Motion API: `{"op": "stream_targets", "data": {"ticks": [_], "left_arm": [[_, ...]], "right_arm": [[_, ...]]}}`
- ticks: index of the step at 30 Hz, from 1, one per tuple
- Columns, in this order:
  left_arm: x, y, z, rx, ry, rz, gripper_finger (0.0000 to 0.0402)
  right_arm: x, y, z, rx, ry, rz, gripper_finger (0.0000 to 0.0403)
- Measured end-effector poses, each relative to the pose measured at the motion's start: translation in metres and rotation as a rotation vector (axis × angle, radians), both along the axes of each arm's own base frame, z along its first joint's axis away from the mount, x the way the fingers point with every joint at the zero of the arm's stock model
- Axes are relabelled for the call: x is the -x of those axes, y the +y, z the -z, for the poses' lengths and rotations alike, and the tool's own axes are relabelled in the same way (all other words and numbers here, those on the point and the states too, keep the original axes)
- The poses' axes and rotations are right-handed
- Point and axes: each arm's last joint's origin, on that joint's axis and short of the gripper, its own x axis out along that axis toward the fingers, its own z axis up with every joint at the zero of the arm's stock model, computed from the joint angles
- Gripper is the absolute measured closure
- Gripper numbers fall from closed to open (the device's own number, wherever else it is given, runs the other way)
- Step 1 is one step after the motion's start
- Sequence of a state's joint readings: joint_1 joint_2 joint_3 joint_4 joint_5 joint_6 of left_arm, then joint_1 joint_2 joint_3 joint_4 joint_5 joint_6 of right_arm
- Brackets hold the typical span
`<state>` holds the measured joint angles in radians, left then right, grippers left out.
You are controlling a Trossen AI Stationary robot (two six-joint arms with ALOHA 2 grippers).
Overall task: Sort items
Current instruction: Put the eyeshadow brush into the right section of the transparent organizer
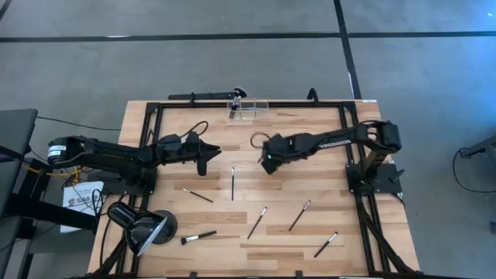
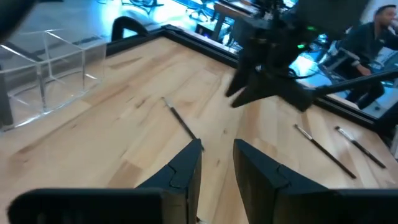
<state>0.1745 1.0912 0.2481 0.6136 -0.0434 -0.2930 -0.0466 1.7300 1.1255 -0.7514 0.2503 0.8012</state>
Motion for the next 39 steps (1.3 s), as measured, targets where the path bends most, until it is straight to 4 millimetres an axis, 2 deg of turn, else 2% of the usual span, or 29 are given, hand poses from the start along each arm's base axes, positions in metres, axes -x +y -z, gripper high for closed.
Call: {"op": "stream_targets", "data": {"ticks": [6, 10, 12, 14, 20, 24, 26, 29, 33, 35, 39], "left_arm": [[0.0, 0.0, 0.0, -0.002, 0.0, 0.01, 0.0311], [0.0, 0.0, -0.002, -0.006, -0.019, 0.01, 0.0311], [0.0, 0.0, -0.004, -0.01, -0.035, 0.009, 0.0311], [0.0, 0.0, -0.006, -0.014, -0.051, 0.01, 0.0311], [-0.001, -0.002, -0.008, 0.004, -0.069, 0.022, 0.0311], [-0.002, -0.007, -0.008, 0.043, -0.077, 0.052, 0.0311], [-0.002, -0.011, -0.008, 0.051, -0.078, 0.068, 0.0311], [-0.003, -0.016, -0.008, 0.083, -0.087, 0.09, 0.0311], [-0.003, -0.023, -0.009, 0.102, -0.093, 0.121, 0.0311], [-0.004, -0.026, -0.009, 0.103, -0.093, 0.135, 0.0311], [-0.004, -0.028, -0.009, 0.107, -0.095, 0.146, 0.0311]], "right_arm": [[0.024, 0.063, -0.022, -0.112, 0.028, -0.036, 0.0285], [0.035, 0.103, -0.027, -0.212, 0.029, -0.112, 0.0285], [0.04, 0.12, -0.027, -0.253, 0.05, -0.198, 0.0285], [0.046, 0.136, -0.027, -0.27, 0.079, -0.361, 0.0285], [0.063, 0.168, -0.027, -0.182, 0.119, -0.739, 0.0285], [0.065, 0.179, -0.021, -0.101, 0.117, -0.837, 0.0285], [0.066, 0.18, -0.019, -0.077, 0.124, -0.766, 0.0285], [0.065, 0.176, -0.012, -0.097, 0.125, -0.487, 0.0285], [0.063, 0.174, -0.006, -0.247, 0.159, -0.18, 0.0285], [0.063, 0.178, -0.003, -0.339, 0.194, -0.087, 0.0285], [0.071, 0.191, -0.002, -0.399, 0.236, 0.015, 0.0285]]}}
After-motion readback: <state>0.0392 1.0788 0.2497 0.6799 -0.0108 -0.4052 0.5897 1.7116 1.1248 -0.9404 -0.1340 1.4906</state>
